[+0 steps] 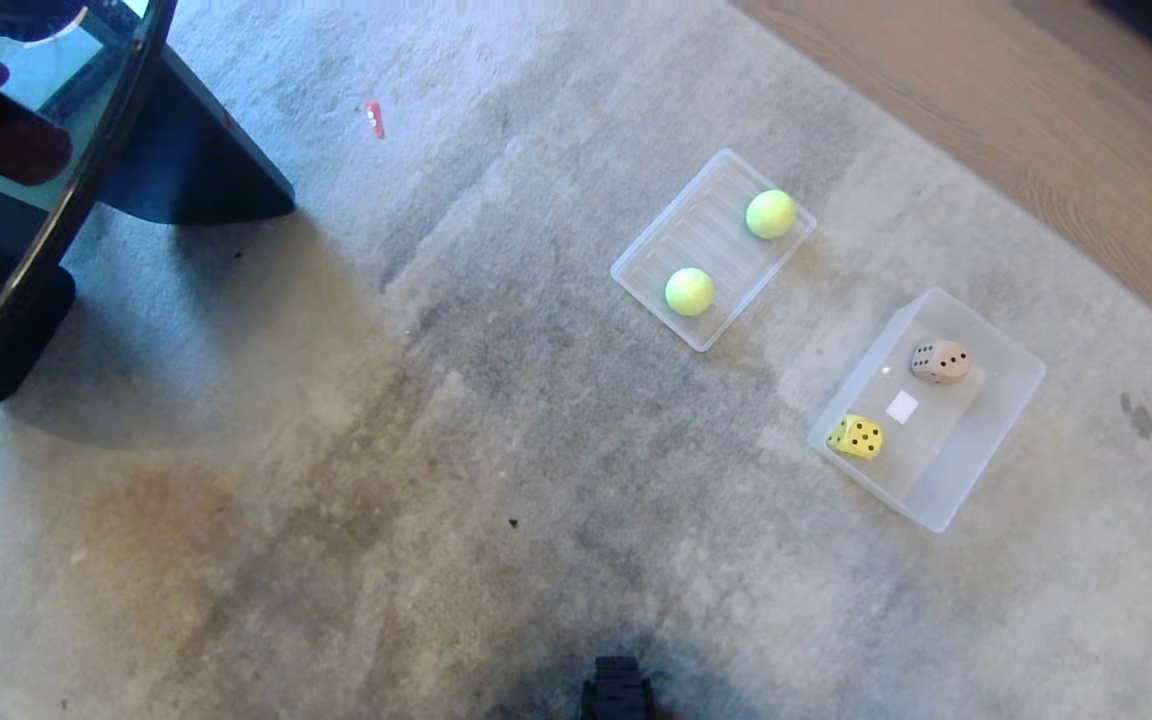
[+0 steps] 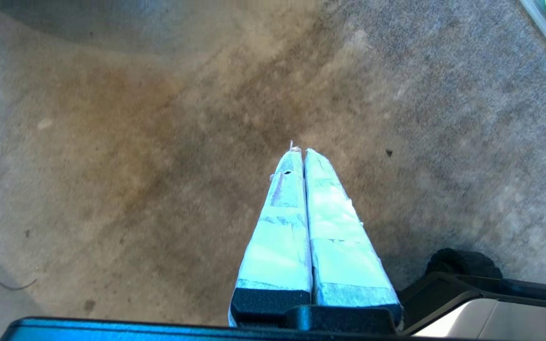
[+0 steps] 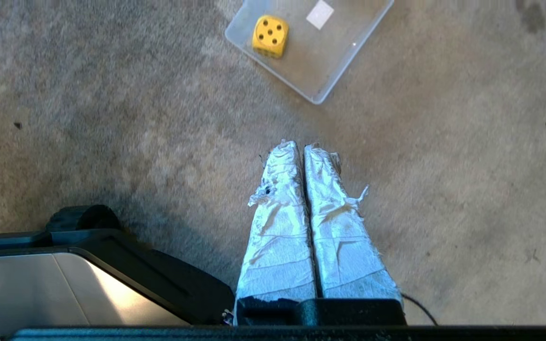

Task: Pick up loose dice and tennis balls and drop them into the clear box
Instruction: Pick up the ball on the lid

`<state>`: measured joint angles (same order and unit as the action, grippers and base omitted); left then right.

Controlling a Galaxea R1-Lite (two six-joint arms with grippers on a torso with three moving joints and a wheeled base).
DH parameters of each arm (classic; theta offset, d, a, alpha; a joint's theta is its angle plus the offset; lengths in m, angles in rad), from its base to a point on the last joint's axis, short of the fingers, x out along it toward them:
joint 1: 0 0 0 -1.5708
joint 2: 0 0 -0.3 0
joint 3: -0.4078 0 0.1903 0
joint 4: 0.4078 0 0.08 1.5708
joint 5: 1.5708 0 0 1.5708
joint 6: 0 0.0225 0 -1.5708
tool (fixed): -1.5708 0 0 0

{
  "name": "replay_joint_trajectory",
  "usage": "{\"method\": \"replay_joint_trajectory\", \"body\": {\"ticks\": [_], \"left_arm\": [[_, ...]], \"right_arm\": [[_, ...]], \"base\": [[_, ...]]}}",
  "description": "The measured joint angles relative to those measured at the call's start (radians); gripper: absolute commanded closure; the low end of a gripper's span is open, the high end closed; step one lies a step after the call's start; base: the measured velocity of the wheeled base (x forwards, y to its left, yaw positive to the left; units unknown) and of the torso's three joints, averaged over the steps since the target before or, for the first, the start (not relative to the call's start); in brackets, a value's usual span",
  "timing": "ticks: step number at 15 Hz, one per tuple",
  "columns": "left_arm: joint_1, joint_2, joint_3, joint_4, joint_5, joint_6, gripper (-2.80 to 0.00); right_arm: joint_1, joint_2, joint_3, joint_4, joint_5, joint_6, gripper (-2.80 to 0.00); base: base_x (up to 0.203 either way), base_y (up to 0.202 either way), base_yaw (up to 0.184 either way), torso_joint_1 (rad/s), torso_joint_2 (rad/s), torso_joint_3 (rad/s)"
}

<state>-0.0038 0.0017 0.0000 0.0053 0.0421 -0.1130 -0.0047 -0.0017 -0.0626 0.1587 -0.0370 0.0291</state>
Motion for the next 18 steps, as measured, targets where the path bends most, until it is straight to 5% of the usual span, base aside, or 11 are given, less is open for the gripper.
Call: {"method": "replay_joint_trajectory", "body": {"ticks": [13,18], "left_arm": [[0.001,0.000,0.000,0.000,0.002,-0.005,0.00],[0.000,0.000,0.000,0.000,0.002,-0.005,0.00]], "right_arm": [[0.000,0.000,0.000,0.000,0.000,0.000,0.00],[0.000,0.000,0.000,0.000,0.000,0.000,0.00]], "base": [[0.184,0.000,-0.001,0.002,0.00,0.003],[0.038,0.000,-0.001,0.002,0.00,0.001]]}}
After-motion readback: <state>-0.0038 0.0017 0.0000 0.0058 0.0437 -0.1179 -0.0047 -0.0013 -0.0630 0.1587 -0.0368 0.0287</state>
